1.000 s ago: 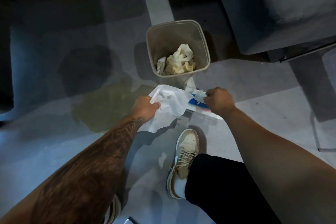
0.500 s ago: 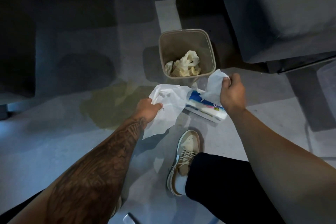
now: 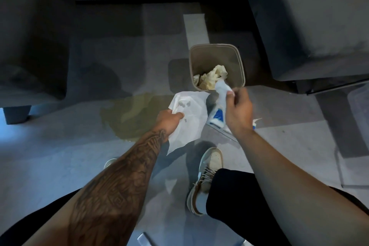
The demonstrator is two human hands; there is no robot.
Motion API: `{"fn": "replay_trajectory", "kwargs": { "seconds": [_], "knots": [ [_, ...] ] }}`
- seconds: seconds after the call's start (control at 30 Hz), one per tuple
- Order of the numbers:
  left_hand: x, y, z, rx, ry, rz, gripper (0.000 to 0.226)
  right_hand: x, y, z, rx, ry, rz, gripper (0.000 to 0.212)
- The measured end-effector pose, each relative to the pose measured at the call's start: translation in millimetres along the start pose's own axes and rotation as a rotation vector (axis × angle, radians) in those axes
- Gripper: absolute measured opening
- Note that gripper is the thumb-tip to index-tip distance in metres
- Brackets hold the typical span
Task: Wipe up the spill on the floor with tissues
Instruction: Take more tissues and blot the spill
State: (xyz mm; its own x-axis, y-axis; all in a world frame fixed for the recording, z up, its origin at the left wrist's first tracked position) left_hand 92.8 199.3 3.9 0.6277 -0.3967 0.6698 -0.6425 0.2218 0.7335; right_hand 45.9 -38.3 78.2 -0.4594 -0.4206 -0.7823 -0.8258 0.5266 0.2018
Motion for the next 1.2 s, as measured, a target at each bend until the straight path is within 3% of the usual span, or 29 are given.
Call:
{"fn": "replay_trajectory", "kwargs": {
  "seconds": [0.2, 0.3, 0.37, 0.5, 0.57, 0.63, 0.7, 0.77, 0.83, 0.93, 1.03, 1.2],
  "knots": [
    [-10.5, 4.9, -16.6, -0.038, 0.072, 0.011, 0.034, -41.6, 46.1, 86.4, -0.259, -0.041, -0.156, 0.005],
    [-30.0, 7.1, -32.1, -0.087, 0.283, -0.040, 0.068, -48.4, 60.9, 117.9, -0.330, -0.131, -0.160, 0.001],
    [-42.4, 5.0, -38.5, -0.165, 0.454, -0.047, 0.087, -48.4, 71.3, 139.2, -0.375, -0.187, -0.135, 0.005],
    [-61.1, 8.1, -53.4, -0.301, 0.538, -0.052, 0.091, -44.1, 95.5, 186.2, -0.525, -0.134, -0.131, 0.019],
    [-78.6, 8.2, -64.0, -0.287, 0.486, -0.102, 0.081, -45.6, 109.1, 208.0, -0.640, -0.066, -0.177, 0.024],
    [-100.9, 2.0, -78.3, -0.207, 0.478, -0.132, 0.054, -46.2, 118.7, 225.3, -0.706, 0.004, -0.248, 0.023],
    [-123.2, -3.1, -93.3, -0.130, 0.514, -0.154, 0.035, -41.1, 115.9, 229.7, -0.625, 0.123, -0.301, 0.023],
    [-142.2, -7.2, -105.8, -0.115, 0.532, -0.186, 0.036, -26.8, 102.8, 225.6, -0.453, 0.193, -0.263, 0.028],
    [-158.7, -11.7, -117.4, -0.105, 0.543, -0.222, 0.034, 0.0, 87.0, 220.3, -0.356, 0.080, -0.011, 0.045],
    [-176.6, -18.7, -134.2, -0.081, 0.585, -0.252, 0.028, 46.0, 77.7, 246.6, -0.490, -0.199, 0.424, 0.061],
    [-194.2, -28.2, -150.5, -0.063, 0.621, -0.273, 0.029, 61.1, 76.9, 277.5, -0.706, -0.151, 0.528, 0.043],
    [-217.5, -49.3, -188.3, 0.095, 0.645, -0.271, 0.023, 47.0, 60.0, 322.5, -0.786, -0.065, 0.365, 0.023]
  ]
}}
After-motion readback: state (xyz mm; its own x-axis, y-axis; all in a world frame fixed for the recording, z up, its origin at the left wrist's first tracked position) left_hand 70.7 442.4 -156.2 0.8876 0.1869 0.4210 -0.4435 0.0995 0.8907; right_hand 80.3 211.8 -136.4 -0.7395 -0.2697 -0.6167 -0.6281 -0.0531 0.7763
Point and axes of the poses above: each hand's wrist, its own y-axis away from the middle knuckle, its own z-axis out of the palm, x = y × z, the point moved 8 cm from there along -y, towards the middle knuckle, and after that the axes turned 9 degrees about -x, right-handed, at the moved point
